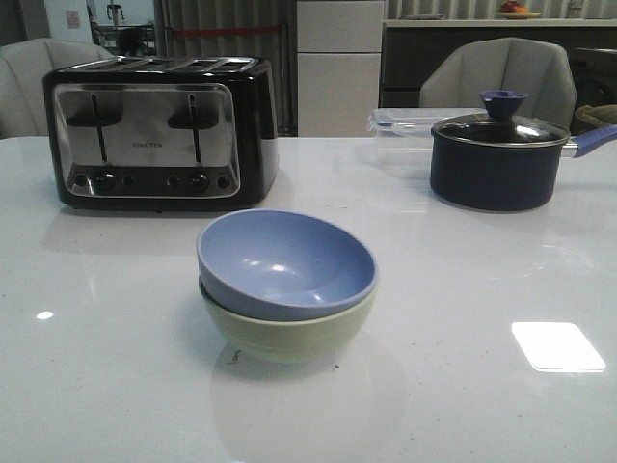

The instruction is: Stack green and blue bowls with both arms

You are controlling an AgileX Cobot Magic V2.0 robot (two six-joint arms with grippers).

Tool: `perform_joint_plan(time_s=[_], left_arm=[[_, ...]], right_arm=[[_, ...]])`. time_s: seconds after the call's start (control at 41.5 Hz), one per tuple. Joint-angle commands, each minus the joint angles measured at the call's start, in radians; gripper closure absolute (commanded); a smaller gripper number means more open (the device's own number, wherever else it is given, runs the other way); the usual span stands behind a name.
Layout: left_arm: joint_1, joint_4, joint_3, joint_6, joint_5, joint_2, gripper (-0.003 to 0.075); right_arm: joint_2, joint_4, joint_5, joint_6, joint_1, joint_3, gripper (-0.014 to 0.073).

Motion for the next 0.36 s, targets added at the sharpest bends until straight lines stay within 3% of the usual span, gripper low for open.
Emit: perform_joint_plan(time_s=[0.0, 0.337], left_arm=[[-0.006, 0.000, 0.004, -0.009, -0.098, -0.020, 0.0627], [-0.006, 0.000, 0.004, -0.009, -0.098, -0.020, 0.0627]], right_arm=[[-0.020, -0.012, -0.086, 0.003, -0.007, -0.004, 0.0538], [-0.020, -0.012, -0.073, 0.003, -0.007, -0.004, 0.0538]])
